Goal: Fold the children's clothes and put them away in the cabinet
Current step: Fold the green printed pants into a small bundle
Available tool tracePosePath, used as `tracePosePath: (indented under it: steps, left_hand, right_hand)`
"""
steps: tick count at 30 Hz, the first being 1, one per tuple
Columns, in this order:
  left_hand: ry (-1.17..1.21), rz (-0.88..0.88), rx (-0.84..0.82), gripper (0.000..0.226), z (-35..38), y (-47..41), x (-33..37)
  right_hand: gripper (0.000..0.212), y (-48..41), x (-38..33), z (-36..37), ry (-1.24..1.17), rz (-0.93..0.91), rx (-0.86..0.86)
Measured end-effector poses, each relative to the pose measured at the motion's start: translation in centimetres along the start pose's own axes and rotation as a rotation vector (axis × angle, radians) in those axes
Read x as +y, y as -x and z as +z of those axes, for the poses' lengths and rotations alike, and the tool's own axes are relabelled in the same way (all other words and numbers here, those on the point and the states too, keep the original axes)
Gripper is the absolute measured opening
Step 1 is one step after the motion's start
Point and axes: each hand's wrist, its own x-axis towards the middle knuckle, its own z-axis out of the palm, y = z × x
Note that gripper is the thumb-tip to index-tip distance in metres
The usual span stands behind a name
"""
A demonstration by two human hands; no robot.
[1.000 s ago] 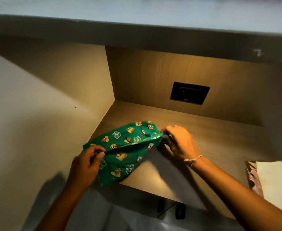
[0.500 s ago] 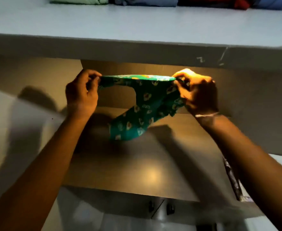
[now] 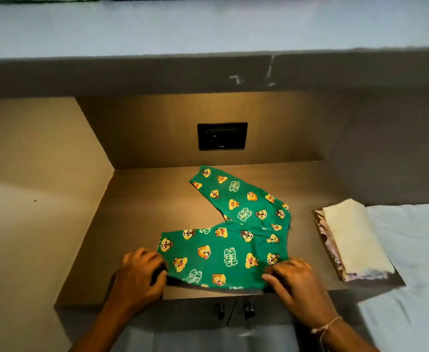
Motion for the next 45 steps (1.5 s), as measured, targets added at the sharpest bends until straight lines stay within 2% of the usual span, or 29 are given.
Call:
tracePosePath:
  steps: [2, 4, 6, 8, 11, 13, 16, 19, 21, 24, 26, 28, 31, 34, 37, 41, 43, 45]
  left_hand:
    - [0.024, 0.002, 0.009, 0.032, -0.5, -2.1, 1.3]
    - [0.062, 0.048, -0.001, 0.047, -0.5, -5.9, 3.2]
    - [0.074, 0.095, -0.059, 0.055, 0.2, -11.0, 5.1]
    - [0.009, 0.130, -0.140, 0.058, 1.4, -16.0, 6.0]
    - [-0.151, 0.087, -0.282, 0.061, 3.3, -20.6, 4.5]
    - [-0.234, 0.037, -0.336, 0.062, 3.8, -21.0, 2.9]
    - [-0.299, -0.015, -0.298, 0.063, 3.8, -19.5, 0.9]
    - [-0.235, -0.027, -0.293, 0.065, 3.6, -18.4, 0.1]
    - [-0.126, 0.003, -0.257, 0.069, 2.9, -17.8, 0.4]
    - [0.095, 0.028, -0.137, 0.075, 0.6, -14.2, 0.9]
    - [0.129, 0.081, -0.128, 0.069, -0.9, -9.6, 0.7]
    - [0.082, 0.133, -0.158, 0.059, -1.3, -4.6, -0.3]
    - [0.012, 0.094, -0.203, 0.054, -0.8, 0.6, -1.0]
    - [0.002, 0.056, -0.177, 0.059, -0.1, 2.1, -0.8]
    - [-0.042, 0.104, -0.143, 0.057, 0.3, 3.4, 0.0]
    - [-0.027, 0.121, -0.075, 0.031, 0.6, 5.1, 1.3]
    - [0.058, 0.064, 0.004, 0.024, 0.4, 5.4, 2.1]
    - [0.329, -0.126, 0.070, 0.012, -0.1, 5.1, 3.1]
  right_hand:
    - [0.045, -1.3, -0.5, -0.7, -0.098, 0.087, 0.127]
    - [0.048, -3.7, -0.4, -0.5, -0.140, 0.171, 0.180]
    - [0.048, -6.3, 0.3, 0.4, -0.085, 0.249, 0.115]
    - [0.054, -8.1, 1.3, 1.4, 0.000, 0.330, -0.028]
    - [0.061, -9.1, 3.0, 2.8, 0.110, 0.360, -0.185]
    - [0.063, -8.9, 4.0, 3.2, 0.152, 0.335, -0.222]
    - [0.063, -9.1, 5.1, 3.4, 0.176, 0.287, -0.259]
    - [0.063, -9.7, 5.1, 3.2, 0.169, 0.268, -0.281]
    - [0.063, -9.4, 4.1, 2.6, 0.133, 0.262, -0.218]
    - [0.057, -5.9, 2.0, 1.2, 0.013, 0.167, -0.017]
    - [0.046, -2.1, 1.2, 0.9, -0.076, 0.086, 0.030]
    - [0.043, 1.3, 1.3, 1.5, -0.091, 0.045, -0.008]
    - [0.044, 3.7, 2.3, 2.8, -0.030, -0.002, -0.081]
    - [0.033, 3.7, 2.7, 3.2, 0.013, -0.029, -0.042]
    - [0.022, 3.9, 2.6, 3.1, 0.026, -0.055, 0.033]
    - [0.013, 5.0, 2.7, 2.4, -0.017, -0.067, 0.114]
    - [0.011, 5.4, 2.6, 1.8, -0.121, -0.037, 0.108]
    - [0.008, 5.6, 2.2, 0.5, -0.243, 0.004, 0.079]
